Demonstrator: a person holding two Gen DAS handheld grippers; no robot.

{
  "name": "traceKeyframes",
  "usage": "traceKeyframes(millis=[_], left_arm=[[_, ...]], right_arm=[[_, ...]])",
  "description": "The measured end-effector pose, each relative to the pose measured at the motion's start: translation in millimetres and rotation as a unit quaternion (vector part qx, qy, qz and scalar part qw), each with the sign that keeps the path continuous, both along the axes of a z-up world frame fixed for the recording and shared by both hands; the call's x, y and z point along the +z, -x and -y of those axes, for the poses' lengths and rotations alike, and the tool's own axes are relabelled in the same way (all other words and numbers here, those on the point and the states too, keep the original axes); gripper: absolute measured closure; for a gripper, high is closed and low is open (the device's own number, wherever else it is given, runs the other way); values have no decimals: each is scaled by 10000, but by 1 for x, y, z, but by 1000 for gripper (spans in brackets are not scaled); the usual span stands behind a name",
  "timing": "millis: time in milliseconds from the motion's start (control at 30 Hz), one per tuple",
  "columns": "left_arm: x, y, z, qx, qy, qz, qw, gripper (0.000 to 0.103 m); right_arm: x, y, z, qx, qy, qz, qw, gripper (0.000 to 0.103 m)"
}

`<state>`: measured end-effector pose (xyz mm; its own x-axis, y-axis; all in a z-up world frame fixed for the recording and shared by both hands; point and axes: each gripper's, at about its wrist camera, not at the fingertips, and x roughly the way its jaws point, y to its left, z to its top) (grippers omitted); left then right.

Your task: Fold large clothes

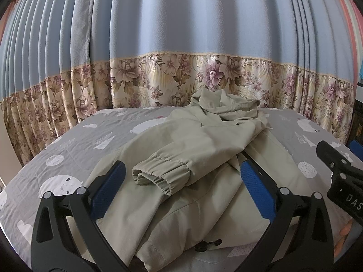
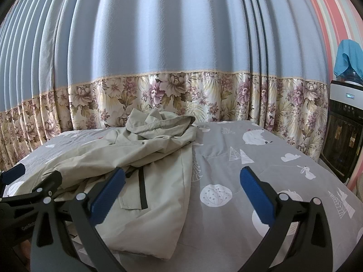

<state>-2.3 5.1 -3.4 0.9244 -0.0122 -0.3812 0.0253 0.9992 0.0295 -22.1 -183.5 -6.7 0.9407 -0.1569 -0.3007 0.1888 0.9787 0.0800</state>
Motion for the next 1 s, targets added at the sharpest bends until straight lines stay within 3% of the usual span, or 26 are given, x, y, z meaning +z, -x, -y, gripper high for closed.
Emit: traceKeyframes(millis=[1000], left_arm=[[0, 0, 0, 5, 11, -9, 10000, 3]], right_arm=[[2, 3, 2, -9, -9, 31, 10000, 2]])
